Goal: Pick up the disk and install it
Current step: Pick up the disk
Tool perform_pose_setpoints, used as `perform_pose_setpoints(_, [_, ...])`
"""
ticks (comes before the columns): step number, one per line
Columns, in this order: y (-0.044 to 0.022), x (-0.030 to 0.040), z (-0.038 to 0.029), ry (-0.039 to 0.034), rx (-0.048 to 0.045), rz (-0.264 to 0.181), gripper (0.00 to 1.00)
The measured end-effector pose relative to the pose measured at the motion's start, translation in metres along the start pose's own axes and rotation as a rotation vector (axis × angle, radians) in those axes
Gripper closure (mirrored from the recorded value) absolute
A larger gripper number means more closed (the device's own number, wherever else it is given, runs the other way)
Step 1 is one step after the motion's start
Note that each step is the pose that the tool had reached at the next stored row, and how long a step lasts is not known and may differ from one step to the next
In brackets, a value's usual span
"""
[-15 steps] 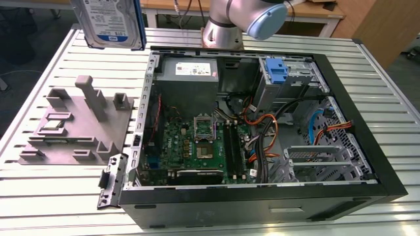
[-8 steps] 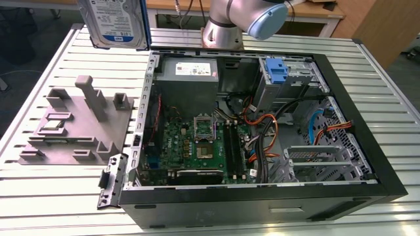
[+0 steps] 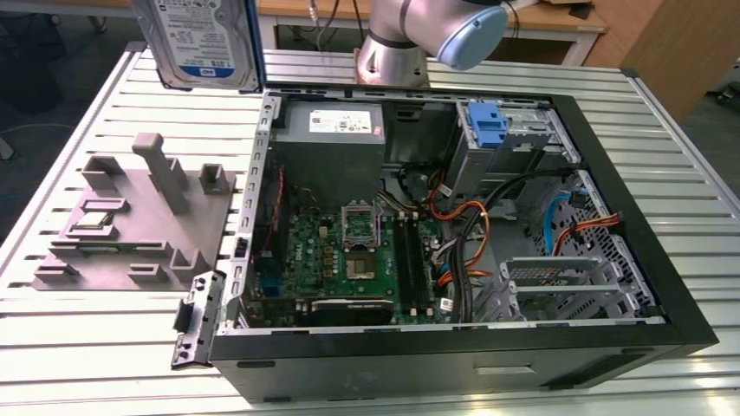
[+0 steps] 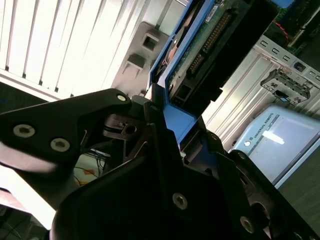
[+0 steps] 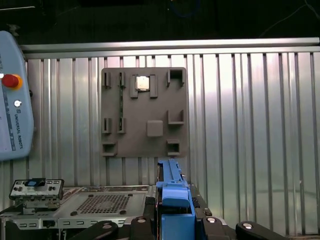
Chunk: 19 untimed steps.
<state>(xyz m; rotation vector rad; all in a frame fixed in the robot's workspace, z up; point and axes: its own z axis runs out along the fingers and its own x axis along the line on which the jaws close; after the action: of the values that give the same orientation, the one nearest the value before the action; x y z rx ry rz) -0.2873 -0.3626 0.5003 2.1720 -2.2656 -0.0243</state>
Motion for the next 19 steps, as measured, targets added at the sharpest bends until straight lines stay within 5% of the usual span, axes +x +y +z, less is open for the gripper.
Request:
perform_pose_setpoints(8, [-0.0007,0.0141,0.0000,0.0062,0.0003,0.000,0.64])
perform_pose_setpoints(19, [-0.0033,0.0151,-0.0001,0.0065,0.0003,0.000,0.64])
